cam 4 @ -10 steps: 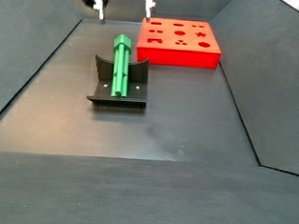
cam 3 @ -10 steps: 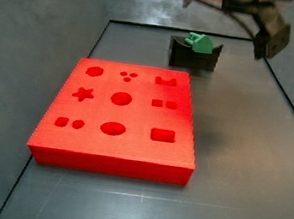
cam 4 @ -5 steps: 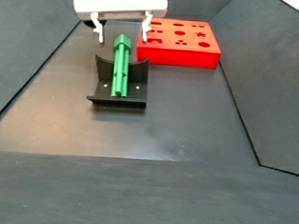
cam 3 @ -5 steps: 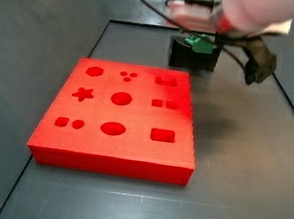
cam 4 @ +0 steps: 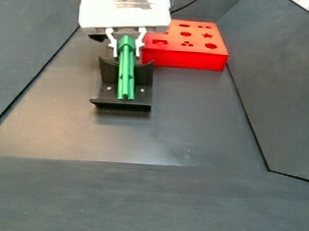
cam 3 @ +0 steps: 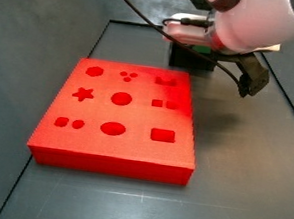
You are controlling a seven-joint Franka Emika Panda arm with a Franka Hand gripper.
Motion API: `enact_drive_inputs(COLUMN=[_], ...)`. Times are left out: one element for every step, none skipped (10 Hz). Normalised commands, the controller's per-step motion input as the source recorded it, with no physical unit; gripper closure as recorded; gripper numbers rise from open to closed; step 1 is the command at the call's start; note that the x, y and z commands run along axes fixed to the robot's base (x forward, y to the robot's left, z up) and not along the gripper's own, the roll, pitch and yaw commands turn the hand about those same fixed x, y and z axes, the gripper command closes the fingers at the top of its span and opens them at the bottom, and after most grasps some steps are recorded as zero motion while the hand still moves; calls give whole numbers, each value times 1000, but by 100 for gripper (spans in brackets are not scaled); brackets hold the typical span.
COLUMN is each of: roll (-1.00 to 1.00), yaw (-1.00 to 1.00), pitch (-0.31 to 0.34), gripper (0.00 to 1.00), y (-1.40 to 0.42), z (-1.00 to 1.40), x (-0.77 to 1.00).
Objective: Pick up the 3 prong object. Move up. Place the 3 prong object on the fixture. Regrasp the 3 prong object. Move to above the board. Insert the 3 prong object.
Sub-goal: Move to above the board.
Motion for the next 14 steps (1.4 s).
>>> enact_drive_inputs(roll=[153,125,49,8,-12,-19,-19,-21,-15,-12,-17,-21,-16,-19], yaw=[40,66,125,163,191,209,211,201,177,150,121,92,56,36], pitch=[250,246,227,206,181,135,95,60,20,-3,-13,-16,-9,0], gripper=[100,100,100,100,100,100,100,100,100,100,100,100,100,100], y=[-130,-125,-116,-113,-110,-105,-102,-97,-94,-89,-82,-77,-72,-65], z=[1000,1000,1000,1000,1000,1000,1000,1000,1000,1000,1000,1000,1000,1000], x=[-11,-10,-4,-1,4,6,8,10,13,14,16,19,19,21])
